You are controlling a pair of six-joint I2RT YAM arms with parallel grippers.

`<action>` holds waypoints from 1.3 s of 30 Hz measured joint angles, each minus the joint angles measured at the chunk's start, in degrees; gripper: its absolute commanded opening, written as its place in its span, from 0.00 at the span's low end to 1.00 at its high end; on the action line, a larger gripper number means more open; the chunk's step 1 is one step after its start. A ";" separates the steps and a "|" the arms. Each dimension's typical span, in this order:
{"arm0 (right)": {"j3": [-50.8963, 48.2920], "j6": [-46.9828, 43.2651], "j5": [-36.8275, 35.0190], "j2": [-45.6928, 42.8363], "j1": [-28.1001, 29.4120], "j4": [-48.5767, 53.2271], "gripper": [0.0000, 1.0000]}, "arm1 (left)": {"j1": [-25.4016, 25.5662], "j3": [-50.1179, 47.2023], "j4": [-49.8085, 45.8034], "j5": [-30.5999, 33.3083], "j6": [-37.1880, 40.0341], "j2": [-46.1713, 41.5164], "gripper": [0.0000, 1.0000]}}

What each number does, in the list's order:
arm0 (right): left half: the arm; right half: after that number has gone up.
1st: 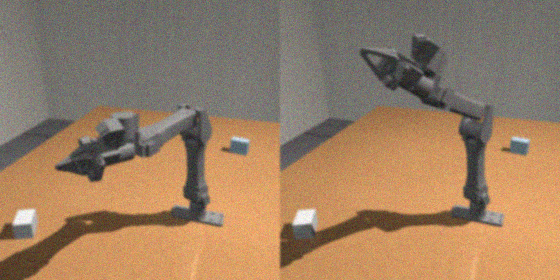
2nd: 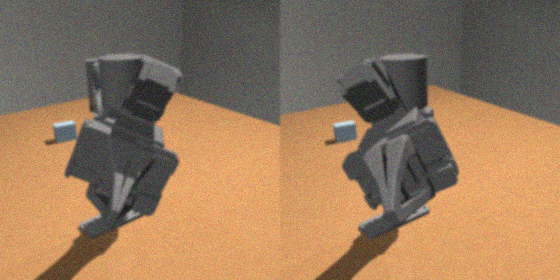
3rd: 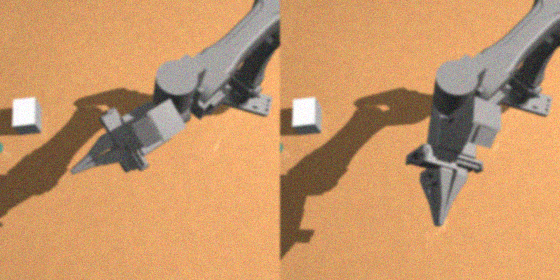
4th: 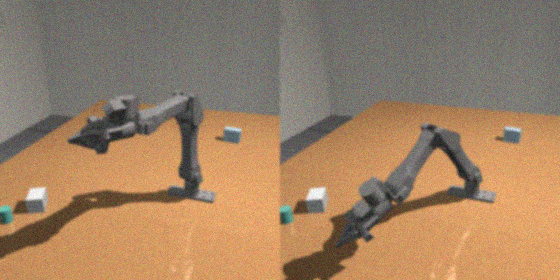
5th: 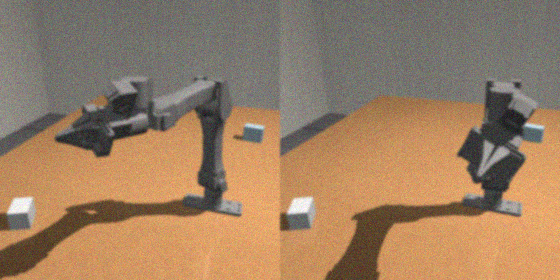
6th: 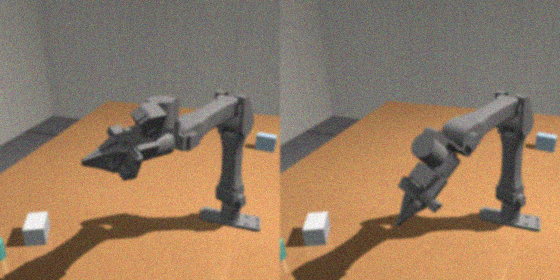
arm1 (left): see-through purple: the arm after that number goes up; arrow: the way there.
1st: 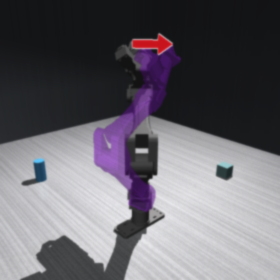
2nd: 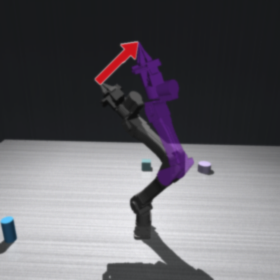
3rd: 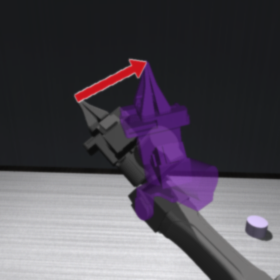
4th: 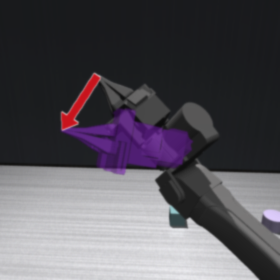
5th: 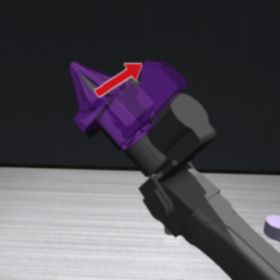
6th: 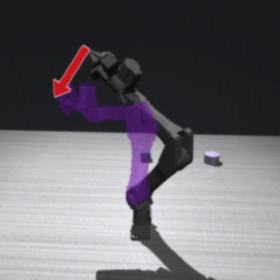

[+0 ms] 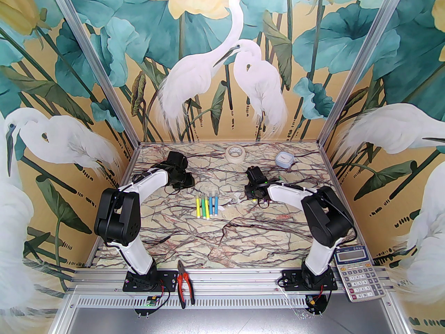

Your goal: Open the pen caps

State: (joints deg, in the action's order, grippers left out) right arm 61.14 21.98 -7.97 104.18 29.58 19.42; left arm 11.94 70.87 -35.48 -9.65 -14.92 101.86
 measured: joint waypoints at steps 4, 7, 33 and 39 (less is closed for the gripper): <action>0.22 0.57 -1.88 0.92 -0.37 1.31 0.06 | 0.00 0.24 -0.79 1.49 0.63 2.01 0.00; 0.28 0.87 -3.10 1.27 -0.66 1.86 0.09 | 0.00 0.46 -1.64 2.01 0.92 3.48 0.03; 0.96 1.42 -5.79 2.34 -1.22 3.37 0.20 | 1.77 4.66 -6.14 6.82 1.70 8.13 0.24; 0.96 1.46 -5.86 2.34 -1.22 3.48 0.24 | 1.95 4.68 -6.29 7.04 2.14 8.15 0.28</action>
State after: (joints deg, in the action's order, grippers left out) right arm 62.11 23.44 -13.82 106.52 28.36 22.90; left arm 13.89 75.55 -41.78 -2.61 -12.78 110.02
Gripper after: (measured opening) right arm 0.230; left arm 0.278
